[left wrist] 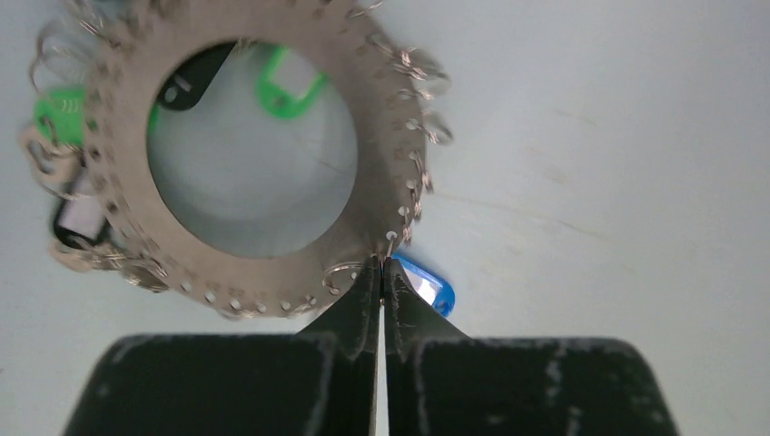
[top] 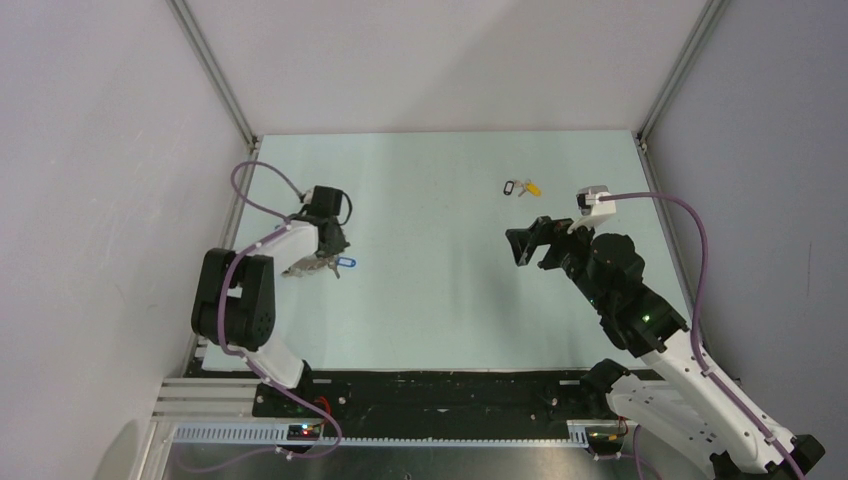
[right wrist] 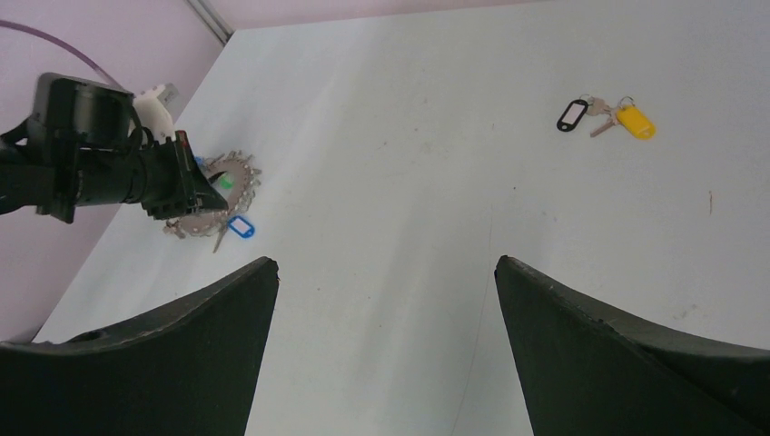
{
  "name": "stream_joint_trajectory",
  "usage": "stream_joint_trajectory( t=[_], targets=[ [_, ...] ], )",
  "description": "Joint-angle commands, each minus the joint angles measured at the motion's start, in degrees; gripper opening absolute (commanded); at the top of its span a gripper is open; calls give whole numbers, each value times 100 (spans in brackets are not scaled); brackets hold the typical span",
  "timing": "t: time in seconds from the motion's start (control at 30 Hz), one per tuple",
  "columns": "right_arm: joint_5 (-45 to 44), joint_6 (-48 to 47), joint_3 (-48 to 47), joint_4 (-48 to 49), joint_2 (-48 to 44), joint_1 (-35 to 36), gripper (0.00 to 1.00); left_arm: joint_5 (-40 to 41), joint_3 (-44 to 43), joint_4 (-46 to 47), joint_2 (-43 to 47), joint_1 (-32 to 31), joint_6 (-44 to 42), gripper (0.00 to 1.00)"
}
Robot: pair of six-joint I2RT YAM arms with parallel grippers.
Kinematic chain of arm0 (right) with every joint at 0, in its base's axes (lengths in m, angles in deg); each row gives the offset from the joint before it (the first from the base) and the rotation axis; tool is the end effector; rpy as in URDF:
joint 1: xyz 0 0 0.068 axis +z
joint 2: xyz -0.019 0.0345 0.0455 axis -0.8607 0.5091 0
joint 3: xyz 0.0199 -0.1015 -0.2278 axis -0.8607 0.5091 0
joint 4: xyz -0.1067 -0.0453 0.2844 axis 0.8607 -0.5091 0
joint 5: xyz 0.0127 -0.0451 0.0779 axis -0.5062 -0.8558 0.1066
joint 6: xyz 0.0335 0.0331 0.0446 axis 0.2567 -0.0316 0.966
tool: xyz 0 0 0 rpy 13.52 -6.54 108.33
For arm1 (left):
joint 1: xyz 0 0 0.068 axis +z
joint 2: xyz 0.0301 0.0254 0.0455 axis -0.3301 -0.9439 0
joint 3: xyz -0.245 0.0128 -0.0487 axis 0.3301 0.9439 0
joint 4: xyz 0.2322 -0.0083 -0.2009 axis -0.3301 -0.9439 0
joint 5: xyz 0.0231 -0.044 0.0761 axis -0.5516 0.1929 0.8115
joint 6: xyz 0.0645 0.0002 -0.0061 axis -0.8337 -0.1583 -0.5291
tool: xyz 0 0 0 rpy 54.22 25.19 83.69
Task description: Remove the keys from the keyring
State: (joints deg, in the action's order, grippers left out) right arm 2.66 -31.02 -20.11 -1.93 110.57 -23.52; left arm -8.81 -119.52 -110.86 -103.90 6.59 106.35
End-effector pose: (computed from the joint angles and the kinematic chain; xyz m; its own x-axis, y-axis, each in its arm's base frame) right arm 0.2012 0.1336 0.3385 -0.2532 0.2197 -0.9421 -0.3576 0.8836 0.3022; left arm 0.3537 -0.0650 0.1146 -0.7669 -0.3111 -0.5613 -0.3509 0.9356 -0.0390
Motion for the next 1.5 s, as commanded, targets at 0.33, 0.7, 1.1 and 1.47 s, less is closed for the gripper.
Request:
stream_joint_trajectory(
  t=[0.33, 0.7, 1.1, 1.47],
  targets=[
    [2441, -808, 94, 994, 1001, -13, 77, -666, -489, -478, 2134, -1118, -445, 0],
    [2339, -5215, 379, 2404, 2473, 1350, 74, -1446, -690, -765, 2550, -1403, -805, 0],
    [3887, -5863, -202, 3825, 4067, 1307, 69, -1928, -1013, -1082, 3230, -1525, -1023, 0],
    [4075, -5443, -781, 3916, 4437, 1593, 72, -1713, -1461, -1282, 3411, -1576, -905, 0]
  ],
)
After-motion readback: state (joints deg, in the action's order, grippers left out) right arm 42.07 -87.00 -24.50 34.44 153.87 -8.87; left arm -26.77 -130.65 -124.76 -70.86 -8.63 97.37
